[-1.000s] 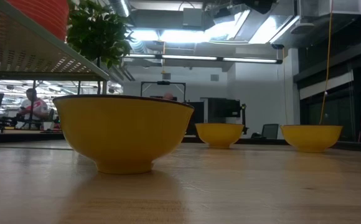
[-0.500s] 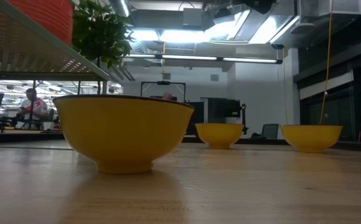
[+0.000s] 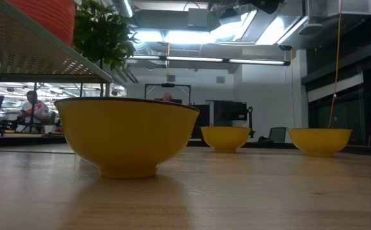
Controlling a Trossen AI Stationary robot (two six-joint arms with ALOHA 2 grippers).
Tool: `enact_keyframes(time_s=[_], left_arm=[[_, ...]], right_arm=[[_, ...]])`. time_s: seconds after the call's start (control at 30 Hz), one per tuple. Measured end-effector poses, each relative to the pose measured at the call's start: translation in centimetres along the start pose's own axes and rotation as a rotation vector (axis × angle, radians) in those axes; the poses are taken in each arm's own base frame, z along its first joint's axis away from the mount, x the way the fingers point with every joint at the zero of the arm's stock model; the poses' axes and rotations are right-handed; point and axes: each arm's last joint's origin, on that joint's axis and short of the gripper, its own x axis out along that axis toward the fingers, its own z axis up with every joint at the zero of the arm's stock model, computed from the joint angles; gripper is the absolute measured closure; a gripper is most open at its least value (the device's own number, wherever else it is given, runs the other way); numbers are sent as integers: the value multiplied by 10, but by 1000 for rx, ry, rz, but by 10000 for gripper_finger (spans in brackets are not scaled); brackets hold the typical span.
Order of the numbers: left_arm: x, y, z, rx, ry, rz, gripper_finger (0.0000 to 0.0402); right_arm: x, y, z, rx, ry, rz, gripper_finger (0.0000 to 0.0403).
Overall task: Pick & Place Mini bowls
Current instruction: Stack the orange bowl on top of the orange bowl on the shelf
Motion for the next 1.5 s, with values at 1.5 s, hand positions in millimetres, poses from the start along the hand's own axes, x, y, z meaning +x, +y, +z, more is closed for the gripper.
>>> enact_keyframes(time_s=[1.5], left_arm=[[20,-5,-2,-44,13,43,397]], right_arm=[[0,0,0,-26,0,0,188]])
